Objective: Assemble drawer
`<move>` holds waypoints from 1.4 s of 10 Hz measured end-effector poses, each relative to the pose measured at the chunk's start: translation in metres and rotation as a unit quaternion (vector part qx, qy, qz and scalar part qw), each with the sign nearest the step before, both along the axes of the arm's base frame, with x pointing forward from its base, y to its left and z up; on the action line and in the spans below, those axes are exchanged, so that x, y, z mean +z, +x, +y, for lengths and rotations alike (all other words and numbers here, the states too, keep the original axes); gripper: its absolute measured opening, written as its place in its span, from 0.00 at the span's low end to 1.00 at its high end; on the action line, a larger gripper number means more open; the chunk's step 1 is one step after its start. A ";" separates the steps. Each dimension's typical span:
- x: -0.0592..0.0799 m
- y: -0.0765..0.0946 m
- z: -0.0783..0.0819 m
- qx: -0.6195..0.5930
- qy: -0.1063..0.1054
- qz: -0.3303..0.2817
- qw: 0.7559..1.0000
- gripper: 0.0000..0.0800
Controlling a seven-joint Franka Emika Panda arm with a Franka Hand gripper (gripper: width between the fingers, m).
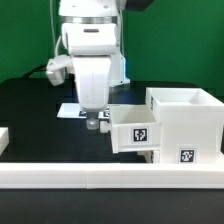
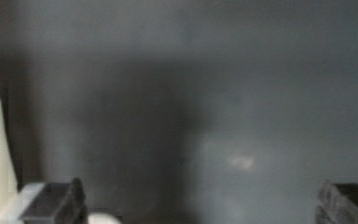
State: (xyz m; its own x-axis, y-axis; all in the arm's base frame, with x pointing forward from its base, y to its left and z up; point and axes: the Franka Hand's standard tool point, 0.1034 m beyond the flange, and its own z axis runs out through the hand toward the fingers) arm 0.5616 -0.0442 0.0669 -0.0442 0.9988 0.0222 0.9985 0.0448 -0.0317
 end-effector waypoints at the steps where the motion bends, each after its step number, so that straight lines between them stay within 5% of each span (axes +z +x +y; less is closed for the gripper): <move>1: 0.002 0.003 0.006 -0.006 -0.001 0.000 1.000 0.81; 6: 0.002 0.008 0.057 -0.008 -0.001 -0.001 1.000 0.81; 9: 0.001 0.008 0.068 -0.008 -0.001 0.000 1.000 0.81; 12: 0.006 0.012 0.061 0.001 -0.004 0.002 1.000 0.81; 14: 0.011 0.009 0.031 -0.003 -0.011 0.010 1.000 0.81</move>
Offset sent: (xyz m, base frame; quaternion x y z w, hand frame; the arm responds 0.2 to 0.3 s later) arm 0.0114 0.0386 -0.0027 0.0100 -0.0150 0.0053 0.9998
